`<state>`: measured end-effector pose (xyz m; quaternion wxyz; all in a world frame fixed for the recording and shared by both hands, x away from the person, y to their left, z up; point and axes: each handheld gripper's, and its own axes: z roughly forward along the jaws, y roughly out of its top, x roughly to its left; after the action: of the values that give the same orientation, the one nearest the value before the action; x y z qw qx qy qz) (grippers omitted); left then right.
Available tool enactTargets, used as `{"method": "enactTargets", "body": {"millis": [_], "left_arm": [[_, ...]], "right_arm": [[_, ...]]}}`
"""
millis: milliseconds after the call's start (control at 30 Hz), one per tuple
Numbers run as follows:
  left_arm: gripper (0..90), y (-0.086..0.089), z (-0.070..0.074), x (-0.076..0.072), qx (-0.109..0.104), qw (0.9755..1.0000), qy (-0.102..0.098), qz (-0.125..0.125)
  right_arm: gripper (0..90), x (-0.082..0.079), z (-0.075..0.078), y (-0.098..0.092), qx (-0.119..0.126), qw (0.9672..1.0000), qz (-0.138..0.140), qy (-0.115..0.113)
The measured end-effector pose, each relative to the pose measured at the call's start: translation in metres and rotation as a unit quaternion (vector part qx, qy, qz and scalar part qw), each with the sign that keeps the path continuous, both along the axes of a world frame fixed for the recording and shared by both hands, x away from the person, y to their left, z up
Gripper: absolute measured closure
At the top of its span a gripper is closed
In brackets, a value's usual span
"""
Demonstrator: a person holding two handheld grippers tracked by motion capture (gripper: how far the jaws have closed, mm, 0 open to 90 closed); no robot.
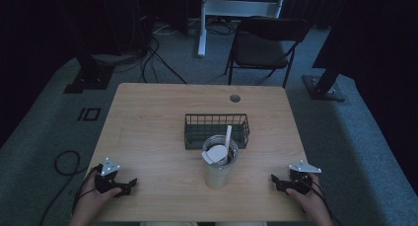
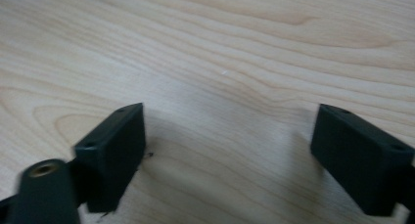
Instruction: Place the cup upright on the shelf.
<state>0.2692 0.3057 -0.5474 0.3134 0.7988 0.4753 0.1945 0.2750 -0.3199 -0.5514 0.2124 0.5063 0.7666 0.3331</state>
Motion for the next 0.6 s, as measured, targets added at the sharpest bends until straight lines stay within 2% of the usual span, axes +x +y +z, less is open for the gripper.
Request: {"method": "enactTargets", "body": {"millis": [600], "left_arm": [[0.0,0.0,0.0001,-0.0001,0.0,1.0,0.001,0.0]], "right_arm": [[11.3,-0.0022,-0.0001,-0.0004,-0.001,1.0,0.001,0.001]]}}
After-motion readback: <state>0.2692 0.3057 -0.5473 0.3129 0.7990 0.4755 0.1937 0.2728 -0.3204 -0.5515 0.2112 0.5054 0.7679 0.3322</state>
